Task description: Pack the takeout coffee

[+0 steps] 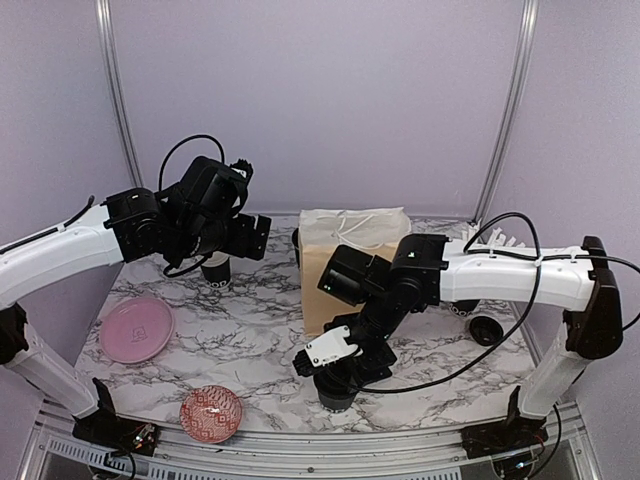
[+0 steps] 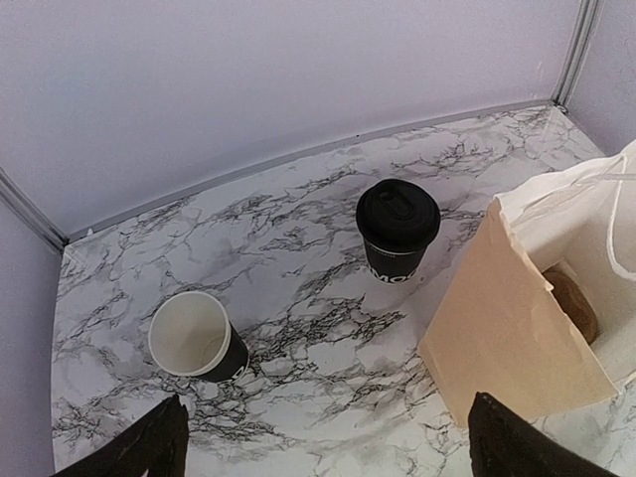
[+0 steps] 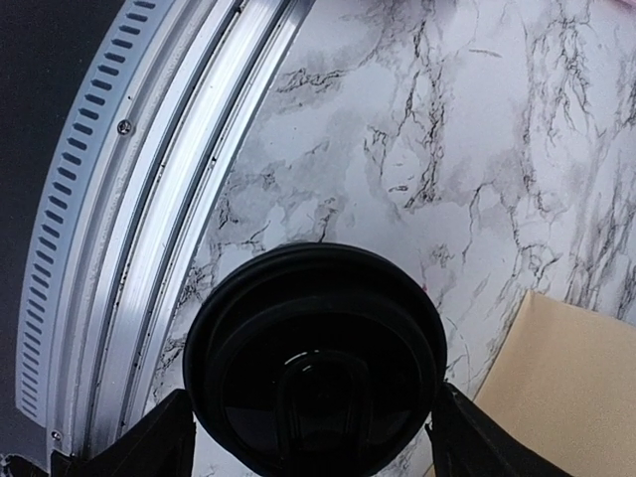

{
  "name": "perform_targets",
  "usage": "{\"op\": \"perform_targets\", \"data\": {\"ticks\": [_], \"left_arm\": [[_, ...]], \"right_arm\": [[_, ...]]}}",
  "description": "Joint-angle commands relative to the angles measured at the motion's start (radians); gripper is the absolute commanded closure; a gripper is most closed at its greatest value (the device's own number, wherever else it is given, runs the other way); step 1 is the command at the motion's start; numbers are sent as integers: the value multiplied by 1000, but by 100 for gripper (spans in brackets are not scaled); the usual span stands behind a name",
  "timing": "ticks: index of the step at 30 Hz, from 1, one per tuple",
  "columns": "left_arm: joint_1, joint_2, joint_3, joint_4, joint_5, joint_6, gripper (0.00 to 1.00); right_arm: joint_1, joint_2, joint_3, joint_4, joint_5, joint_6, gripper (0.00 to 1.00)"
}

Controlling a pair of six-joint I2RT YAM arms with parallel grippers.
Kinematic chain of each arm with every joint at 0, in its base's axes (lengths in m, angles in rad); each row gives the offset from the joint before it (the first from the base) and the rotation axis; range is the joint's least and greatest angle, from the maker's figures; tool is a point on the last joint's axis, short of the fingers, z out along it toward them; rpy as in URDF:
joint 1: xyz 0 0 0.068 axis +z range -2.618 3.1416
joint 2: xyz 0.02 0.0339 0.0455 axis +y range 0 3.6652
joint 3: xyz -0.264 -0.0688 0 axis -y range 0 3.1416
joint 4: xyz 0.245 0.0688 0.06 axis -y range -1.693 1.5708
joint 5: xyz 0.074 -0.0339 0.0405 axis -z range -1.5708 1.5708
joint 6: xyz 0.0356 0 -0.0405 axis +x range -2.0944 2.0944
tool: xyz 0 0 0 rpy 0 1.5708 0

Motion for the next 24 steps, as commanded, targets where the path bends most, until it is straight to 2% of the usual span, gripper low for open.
{"op": "perform_targets", "data": {"ticks": [1, 13, 24], "left_arm": [[7, -16, -1, 20, 14, 1, 1], [7, -9, -8, 20, 38, 5, 1], [7, -7, -4, 19, 45, 13, 1]], "right_arm": [[8, 18, 42, -12, 12, 9, 21], [12, 77, 104, -54, 11, 9, 28], [42, 73, 68, -67, 62, 5, 25]]}}
